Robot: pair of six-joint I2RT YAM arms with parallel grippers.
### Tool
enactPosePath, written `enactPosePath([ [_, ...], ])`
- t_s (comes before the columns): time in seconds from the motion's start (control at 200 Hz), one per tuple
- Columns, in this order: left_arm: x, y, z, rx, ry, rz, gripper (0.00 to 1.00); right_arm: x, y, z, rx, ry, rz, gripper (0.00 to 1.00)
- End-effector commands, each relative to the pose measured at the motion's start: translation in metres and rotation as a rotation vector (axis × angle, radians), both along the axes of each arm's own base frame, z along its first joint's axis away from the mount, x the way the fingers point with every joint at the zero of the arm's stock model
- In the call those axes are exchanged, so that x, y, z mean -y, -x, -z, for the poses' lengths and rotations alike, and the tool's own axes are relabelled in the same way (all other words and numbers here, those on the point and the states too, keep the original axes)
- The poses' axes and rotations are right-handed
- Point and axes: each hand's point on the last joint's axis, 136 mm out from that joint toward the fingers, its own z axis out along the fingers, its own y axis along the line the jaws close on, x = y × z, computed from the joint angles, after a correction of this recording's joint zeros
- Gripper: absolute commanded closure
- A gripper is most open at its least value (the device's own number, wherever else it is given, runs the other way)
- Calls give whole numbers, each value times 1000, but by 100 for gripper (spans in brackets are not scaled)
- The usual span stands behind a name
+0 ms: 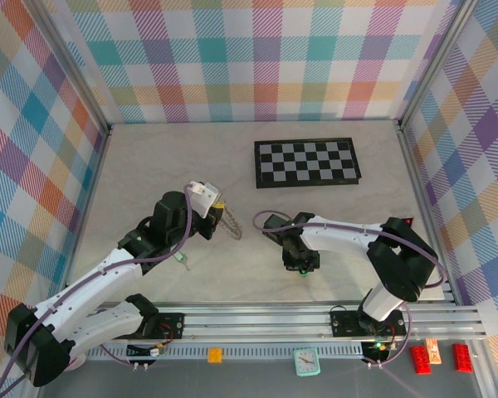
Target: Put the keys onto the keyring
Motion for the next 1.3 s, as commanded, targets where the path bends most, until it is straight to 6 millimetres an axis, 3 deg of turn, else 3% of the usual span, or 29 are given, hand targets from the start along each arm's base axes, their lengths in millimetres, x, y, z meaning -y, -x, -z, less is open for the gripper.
enactPosePath([
  [0.0,4,3,-10,40,13,21,100,-3,-1,-5,10,-3,-7,73],
  [0.175,2,4,-11,42,11,17,100,-3,-3,-7,23,-13,11,68],
  [0.385,3,3,-11,45,12,20,100,-9,1,-18,32,-162,94,65],
  [0.775,2,4,-11,45,13,18,100,5,8,3,-7,-115,151,65],
  [1.295,3,3,-10,42,11,18,100,-1,-5,11,8,-127,136,73],
])
